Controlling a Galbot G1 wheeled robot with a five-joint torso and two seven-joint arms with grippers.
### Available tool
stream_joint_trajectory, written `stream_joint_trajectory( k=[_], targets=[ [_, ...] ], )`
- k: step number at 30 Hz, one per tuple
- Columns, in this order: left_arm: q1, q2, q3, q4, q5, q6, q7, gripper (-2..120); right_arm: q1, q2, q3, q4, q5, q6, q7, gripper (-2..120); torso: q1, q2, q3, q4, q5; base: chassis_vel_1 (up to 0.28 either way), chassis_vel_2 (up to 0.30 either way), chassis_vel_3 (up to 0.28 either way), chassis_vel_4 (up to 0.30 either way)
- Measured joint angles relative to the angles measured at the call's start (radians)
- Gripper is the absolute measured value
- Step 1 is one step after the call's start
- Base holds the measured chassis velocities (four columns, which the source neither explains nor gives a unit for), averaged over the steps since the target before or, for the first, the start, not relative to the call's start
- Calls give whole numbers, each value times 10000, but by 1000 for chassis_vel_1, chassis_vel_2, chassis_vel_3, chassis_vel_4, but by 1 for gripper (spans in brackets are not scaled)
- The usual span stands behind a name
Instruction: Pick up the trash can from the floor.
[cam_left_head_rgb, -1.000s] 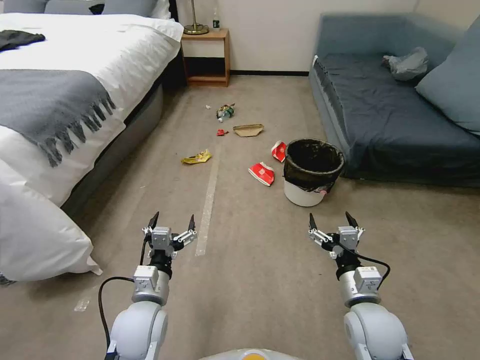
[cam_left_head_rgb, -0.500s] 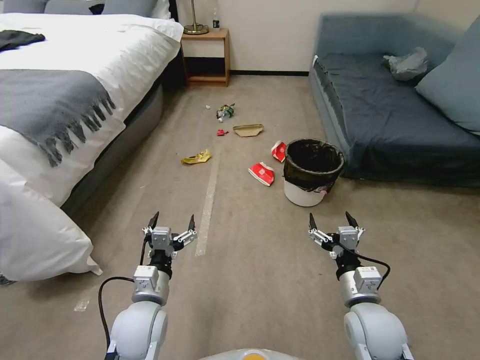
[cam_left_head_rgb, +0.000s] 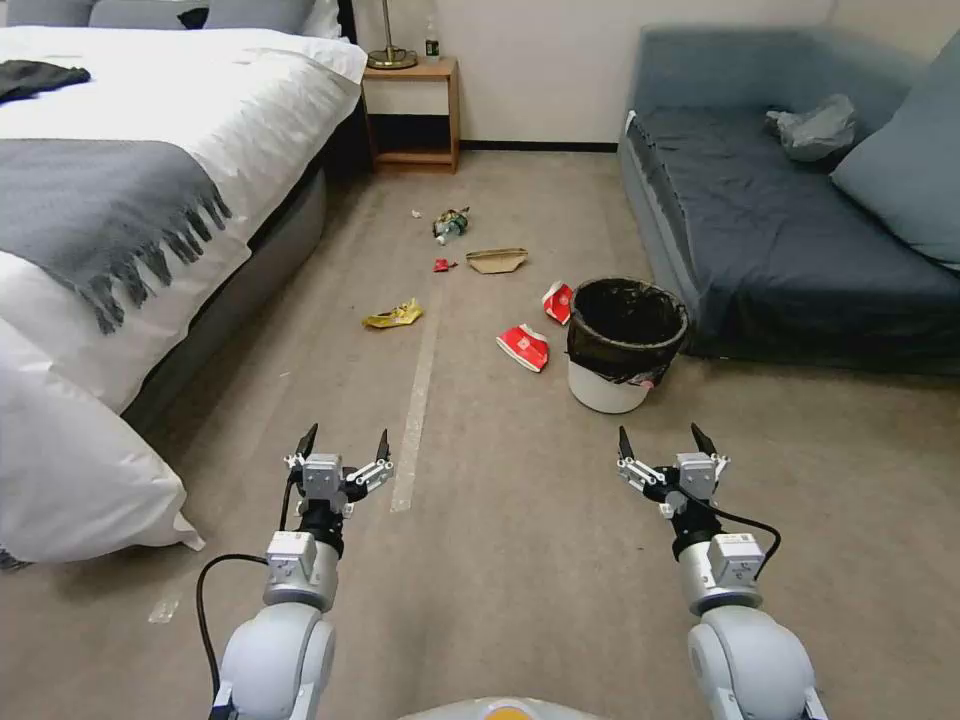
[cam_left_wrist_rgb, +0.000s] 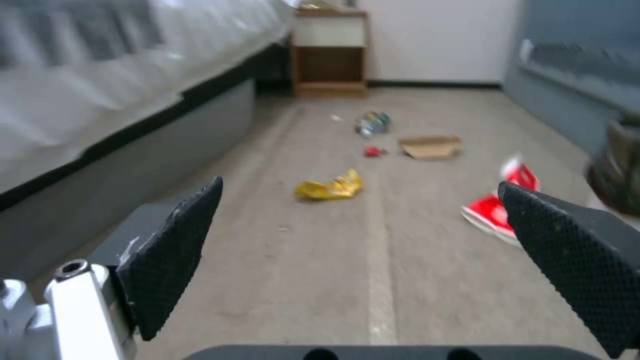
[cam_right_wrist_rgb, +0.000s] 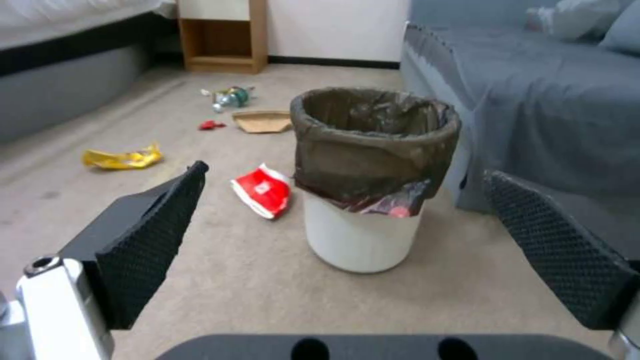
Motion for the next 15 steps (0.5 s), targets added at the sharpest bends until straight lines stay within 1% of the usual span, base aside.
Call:
stream_joint_trajectory(
  k=[1,3,4,5,6,7,8,9,10,11,12,13,14,15],
  targets=[
    [0,0,0,0,0,0,0,100,0,0,0,0,0,0,0,100,0,0,0,0,0,0,0,0,0],
    [523,-214,-794,-522,-1089,-344,-28,100,-563,-267,400,446,1011,23,-505,100,0,0,0,1,-1,0,0,0,0],
    [523,-214,-794,-522,-1089,-344,-28,100,-563,-267,400,446,1011,23,-505,100,0,0,0,1,-1,0,0,0,0],
    [624,-254,-946,-626,-1301,-412,-35,100,-674,-319,485,538,1212,28,-605,100,0,0,0,0,-1,0,0,0,0],
    [927,-369,-1397,-929,-1925,-611,-50,100,-1008,-477,719,809,1813,45,-906,100,0,0,0,0,-1,0,0,0,0],
    [927,-369,-1397,-929,-1925,-611,-50,100,-1008,-477,719,809,1813,45,-906,100,0,0,0,0,-1,0,0,0,0],
    [1124,-451,-1705,-1121,-2343,-742,-78,100,-1250,-598,893,989,2248,56,-1120,100,0,0,0,0,-1,0,0,0,0],
    [1124,-451,-1705,-1121,-2343,-742,-78,100,-1250,-598,893,989,2248,56,-1120,100,0,0,0,0,-1,0,0,0,0],
    [1381,-539,-2092,-1354,-2893,-960,-50,100,-1544,-738,1102,1236,2778,73,-1384,100,-1,1,0,3,-1,0,0,0,0],
    [1490,-525,-2290,-1367,-3177,-1127,118,100,-1764,-844,1260,1411,3174,83,-1580,100,-1,0,-1,4,6,0,0,0,0],
    [1490,-525,-2290,-1367,-3177,-1127,118,100,-1764,-844,1260,1411,3174,83,-1580,100,-1,0,-1,4,6,0,0,0,0],
    [1527,-508,-2332,-1365,-3286,-1201,240,100,-1946,-932,1382,1552,3495,89,-1742,100,-1,0,0,3,-5,0,0,0,0],
    [1541,-469,-2376,-1327,-3363,-1329,392,100,-2196,-1050,1580,1749,3980,119,-2002,100,-2,1,-1,-3,-6,0,0,0,0],
    [1541,-469,-2376,-1327,-3363,-1329,392,100,-2196,-1050,1580,1749,3980,119,-2002,100,-2,1,-1,-3,-6,0,0,0,0]
  ],
)
